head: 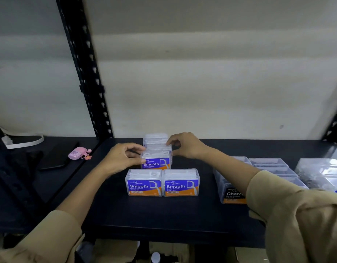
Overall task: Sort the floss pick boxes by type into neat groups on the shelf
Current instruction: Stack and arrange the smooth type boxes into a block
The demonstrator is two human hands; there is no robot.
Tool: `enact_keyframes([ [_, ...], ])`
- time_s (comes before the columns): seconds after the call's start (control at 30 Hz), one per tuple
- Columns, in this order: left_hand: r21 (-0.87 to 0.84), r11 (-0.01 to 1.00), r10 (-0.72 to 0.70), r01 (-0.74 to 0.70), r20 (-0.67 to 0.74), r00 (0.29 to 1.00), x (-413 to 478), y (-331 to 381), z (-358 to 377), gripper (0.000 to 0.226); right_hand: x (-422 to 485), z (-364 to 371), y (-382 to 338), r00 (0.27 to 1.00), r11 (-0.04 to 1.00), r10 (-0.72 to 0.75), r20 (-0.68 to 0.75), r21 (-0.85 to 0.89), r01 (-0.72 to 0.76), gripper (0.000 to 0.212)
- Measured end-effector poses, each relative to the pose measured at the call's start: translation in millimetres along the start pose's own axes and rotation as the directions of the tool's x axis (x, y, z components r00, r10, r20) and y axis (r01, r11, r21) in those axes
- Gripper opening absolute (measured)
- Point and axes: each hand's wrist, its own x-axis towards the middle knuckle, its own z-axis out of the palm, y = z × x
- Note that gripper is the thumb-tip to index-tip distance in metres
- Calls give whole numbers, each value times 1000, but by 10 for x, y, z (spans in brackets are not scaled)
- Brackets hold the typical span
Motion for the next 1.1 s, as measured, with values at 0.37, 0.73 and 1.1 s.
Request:
enact_keyframes([
  [0.37, -57, 998, -27, 27, 6, 1000, -146, -114, -217, 32, -168, -225, 148, 998, 997, 63, 22, -47, -62, 27],
  [0.73, -201, 979, -19, 40, 105, 994, -186, -118, -224, 50, -526, -359, 269, 995, 998, 52, 83, 18, -53, 27],
  [1.1, -264, 960, -28, 92, 235, 972, -208, -60, -282, 78, -618, -405, 270, 985, 983, 11, 173, 180, -43, 23],
])
